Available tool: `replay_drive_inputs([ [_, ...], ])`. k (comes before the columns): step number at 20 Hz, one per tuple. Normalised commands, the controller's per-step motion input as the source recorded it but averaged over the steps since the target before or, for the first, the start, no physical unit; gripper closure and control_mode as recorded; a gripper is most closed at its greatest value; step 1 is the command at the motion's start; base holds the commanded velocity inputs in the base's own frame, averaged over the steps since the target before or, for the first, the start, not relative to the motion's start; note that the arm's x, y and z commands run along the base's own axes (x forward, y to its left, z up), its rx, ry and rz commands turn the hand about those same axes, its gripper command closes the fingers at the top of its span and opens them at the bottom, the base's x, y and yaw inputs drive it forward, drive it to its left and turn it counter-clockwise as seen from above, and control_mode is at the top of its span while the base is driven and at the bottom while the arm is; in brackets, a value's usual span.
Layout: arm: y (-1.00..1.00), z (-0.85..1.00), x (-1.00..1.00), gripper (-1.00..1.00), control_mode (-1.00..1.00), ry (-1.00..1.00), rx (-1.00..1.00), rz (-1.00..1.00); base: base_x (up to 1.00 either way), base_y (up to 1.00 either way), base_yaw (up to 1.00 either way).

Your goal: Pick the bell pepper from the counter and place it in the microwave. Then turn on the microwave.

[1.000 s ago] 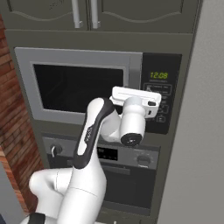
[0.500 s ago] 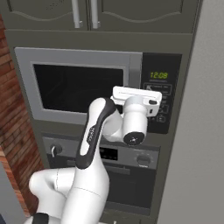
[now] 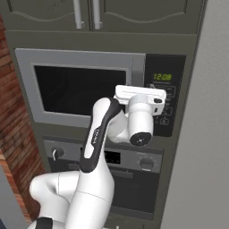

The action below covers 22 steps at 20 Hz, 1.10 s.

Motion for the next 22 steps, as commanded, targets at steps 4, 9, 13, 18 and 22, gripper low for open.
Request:
replay_drive_inputs([
  [4,0.0,0.19,0.0,-1.0,-1.0,0.0,0.0,0.01,0.0,0.0,0.0],
  [9,0.14,0.01,0.0,-1.0,-1.0,0.0,0.0,0.02,0.0,0.0,0.0],
  [13,0.23,0.0,0.0,-1.0,-1.0,0.0,0.0,0.01,0.0,0.0,0.0],
  [18,0.06,0.0,0.14,-1.0,-1.0,0.0,0.0,0.0,0.0,0.0,0.0],
  [22,0.0,0.0,0.25,-1.0,-1.0,0.0,0.0,0.0,0.0,0.0,0.0],
])
